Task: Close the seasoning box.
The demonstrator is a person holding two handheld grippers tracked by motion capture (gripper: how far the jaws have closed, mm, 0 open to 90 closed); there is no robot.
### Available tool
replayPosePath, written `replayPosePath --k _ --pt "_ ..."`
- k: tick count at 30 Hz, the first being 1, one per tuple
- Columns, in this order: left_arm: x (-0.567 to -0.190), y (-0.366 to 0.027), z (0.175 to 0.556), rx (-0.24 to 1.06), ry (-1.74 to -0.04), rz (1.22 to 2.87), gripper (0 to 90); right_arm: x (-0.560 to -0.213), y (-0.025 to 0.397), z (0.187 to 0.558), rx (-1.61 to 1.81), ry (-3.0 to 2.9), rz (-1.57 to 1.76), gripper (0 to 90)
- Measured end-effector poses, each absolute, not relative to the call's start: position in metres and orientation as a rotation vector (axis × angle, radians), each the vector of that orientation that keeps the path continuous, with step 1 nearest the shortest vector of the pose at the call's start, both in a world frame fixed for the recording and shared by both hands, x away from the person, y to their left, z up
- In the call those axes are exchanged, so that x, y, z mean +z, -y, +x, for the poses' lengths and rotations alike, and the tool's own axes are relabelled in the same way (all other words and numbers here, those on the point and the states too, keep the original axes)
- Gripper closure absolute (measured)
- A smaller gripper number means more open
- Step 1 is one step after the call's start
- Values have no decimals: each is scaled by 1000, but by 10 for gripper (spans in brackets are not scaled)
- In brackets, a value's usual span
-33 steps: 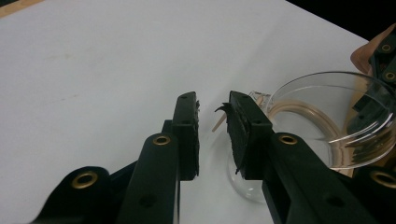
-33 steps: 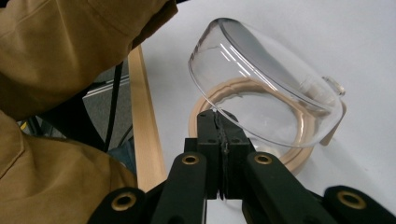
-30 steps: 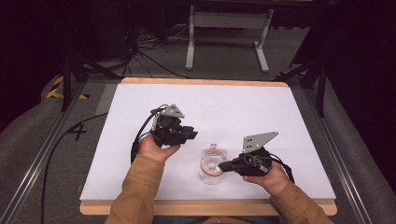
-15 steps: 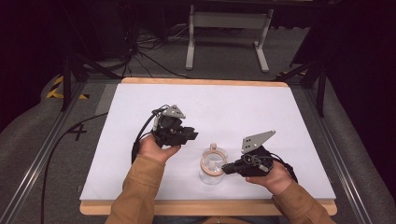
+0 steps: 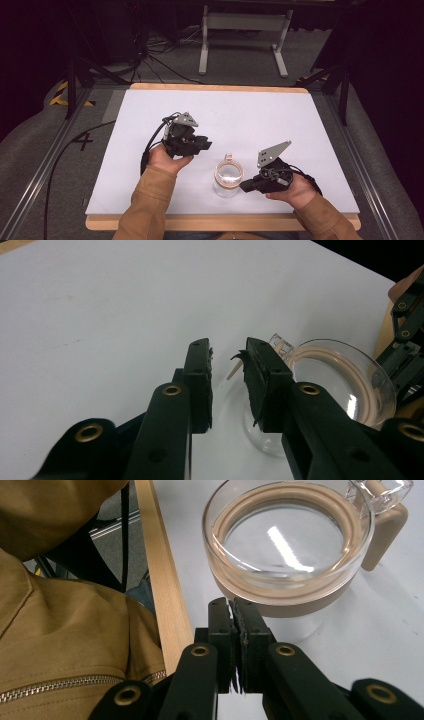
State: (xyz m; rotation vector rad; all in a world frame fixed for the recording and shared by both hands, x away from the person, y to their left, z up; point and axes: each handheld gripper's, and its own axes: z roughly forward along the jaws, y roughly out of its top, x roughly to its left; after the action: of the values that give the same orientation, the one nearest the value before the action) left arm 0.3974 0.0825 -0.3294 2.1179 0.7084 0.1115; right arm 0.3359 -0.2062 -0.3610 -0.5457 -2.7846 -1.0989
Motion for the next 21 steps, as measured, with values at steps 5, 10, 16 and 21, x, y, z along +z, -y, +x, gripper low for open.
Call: replayPosePath --k 5,10,16,21 --pt "-328 -84 397 106 -718 2125 723 -356 210 335 -1118 2792 -544 871" --pt "-330 -92 394 131 -753 2099 707 -340 222 337 -1295 2799 -572 845" --pt "-330 -107 393 172 -793 2078 670 -326 242 347 -1527 2786 -709 675" --pt "-334 -117 394 207 -848 2066 650 -323 265 361 -1599 2802 -844 592"
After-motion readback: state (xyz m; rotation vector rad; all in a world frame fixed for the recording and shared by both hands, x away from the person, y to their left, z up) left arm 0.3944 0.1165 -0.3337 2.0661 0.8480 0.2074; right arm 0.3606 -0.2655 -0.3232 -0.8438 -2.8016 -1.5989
